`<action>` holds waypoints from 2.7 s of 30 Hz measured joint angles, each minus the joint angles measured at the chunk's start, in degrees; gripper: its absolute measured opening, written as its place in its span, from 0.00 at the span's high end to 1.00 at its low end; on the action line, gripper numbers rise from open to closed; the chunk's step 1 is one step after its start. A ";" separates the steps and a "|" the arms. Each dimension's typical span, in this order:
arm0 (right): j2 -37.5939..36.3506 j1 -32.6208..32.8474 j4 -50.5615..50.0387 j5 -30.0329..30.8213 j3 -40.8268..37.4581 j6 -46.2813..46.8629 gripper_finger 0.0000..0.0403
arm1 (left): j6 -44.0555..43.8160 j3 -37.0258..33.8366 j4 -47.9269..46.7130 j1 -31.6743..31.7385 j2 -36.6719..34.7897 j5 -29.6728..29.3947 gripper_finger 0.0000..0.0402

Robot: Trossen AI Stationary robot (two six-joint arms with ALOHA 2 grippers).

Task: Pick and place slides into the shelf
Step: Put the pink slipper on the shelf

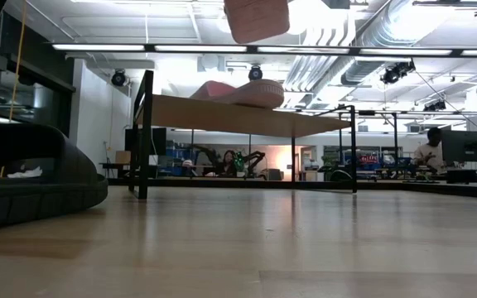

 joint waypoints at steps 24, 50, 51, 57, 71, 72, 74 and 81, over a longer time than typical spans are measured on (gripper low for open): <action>0.02 -2.75 -1.47 -0.48 -0.11 1.26 0.76 | 0.74 0.00 0.09 -0.54 0.04 2.83 0.97; -3.87 -8.57 -3.27 -19.04 -0.15 1.40 0.91 | 5.66 0.04 -1.56 -0.58 -8.19 6.71 0.54; -4.25 -9.72 -3.74 -21.99 -0.26 1.80 0.91 | 5.70 0.11 -1.45 -0.58 -9.26 6.77 0.52; -7.47 -16.92 -2.94 -40.24 -0.22 3.11 0.91 | 6.71 0.07 0.79 -1.90 -13.63 7.20 0.49; -7.96 -28.80 3.98 -61.02 -0.22 2.23 0.91 | 14.10 0.07 11.10 -7.47 -17.53 8.87 0.56; -7.96 -29.47 4.43 -62.49 -0.22 1.99 0.91 | 14.06 0.07 11.14 -7.49 -17.53 9.67 0.56; -7.93 -30.95 5.10 -65.60 -0.20 2.65 0.91 | 13.86 0.07 11.12 -7.44 -17.42 11.80 0.56; -5.95 -36.22 10.44 -73.74 -0.20 4.52 0.91 | 14.04 0.07 11.67 -7.38 -17.42 13.22 0.56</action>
